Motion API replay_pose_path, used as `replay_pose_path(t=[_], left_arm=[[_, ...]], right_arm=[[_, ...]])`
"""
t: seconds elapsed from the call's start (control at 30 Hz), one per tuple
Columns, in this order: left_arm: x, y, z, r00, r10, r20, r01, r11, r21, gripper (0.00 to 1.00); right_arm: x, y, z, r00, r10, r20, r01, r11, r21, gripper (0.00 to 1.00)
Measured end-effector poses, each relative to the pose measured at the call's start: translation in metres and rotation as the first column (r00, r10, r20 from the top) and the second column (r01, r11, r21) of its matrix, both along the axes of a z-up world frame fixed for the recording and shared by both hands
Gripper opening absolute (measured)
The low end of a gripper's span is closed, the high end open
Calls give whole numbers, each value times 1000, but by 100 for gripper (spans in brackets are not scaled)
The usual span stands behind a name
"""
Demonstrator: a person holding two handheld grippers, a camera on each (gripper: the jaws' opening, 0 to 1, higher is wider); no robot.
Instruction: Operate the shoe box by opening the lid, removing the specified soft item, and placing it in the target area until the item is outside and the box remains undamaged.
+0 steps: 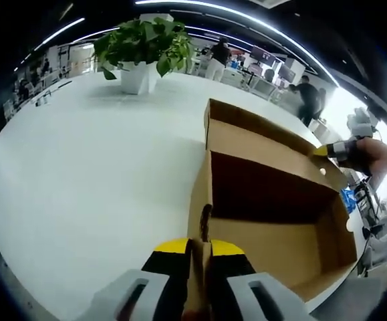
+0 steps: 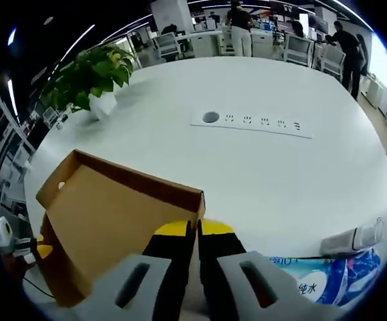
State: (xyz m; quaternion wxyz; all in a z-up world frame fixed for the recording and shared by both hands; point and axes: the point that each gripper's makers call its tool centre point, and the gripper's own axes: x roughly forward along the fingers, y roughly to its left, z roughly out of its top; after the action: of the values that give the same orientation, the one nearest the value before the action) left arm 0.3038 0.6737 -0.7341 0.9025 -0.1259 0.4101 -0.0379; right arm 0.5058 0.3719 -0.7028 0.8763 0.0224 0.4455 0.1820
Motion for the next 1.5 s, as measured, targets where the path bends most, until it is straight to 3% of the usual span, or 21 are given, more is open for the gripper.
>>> replay_pose_path(t=[0.2, 0.53, 0.93, 1.5], left_arm=[[-2, -1, 2, 1000, 11, 3, -11, 1000, 9, 9], [-4, -5, 3, 1000, 15, -1, -15, 1000, 11, 9], [-4, -4, 1, 999, 33, -1, -33, 999, 10, 9], [-2, -9, 4, 997, 78, -4, -79, 997, -17, 9]], right_arm=[[-32, 9, 36, 998, 1, 67, -2, 1000, 9, 1], [-30, 6, 57, 993, -9, 121, 4, 999, 43, 1], [-42, 5, 86, 979, 12, 205, -21, 999, 46, 0], [-70, 12, 127, 938, 82, 336, -89, 996, 5, 0]])
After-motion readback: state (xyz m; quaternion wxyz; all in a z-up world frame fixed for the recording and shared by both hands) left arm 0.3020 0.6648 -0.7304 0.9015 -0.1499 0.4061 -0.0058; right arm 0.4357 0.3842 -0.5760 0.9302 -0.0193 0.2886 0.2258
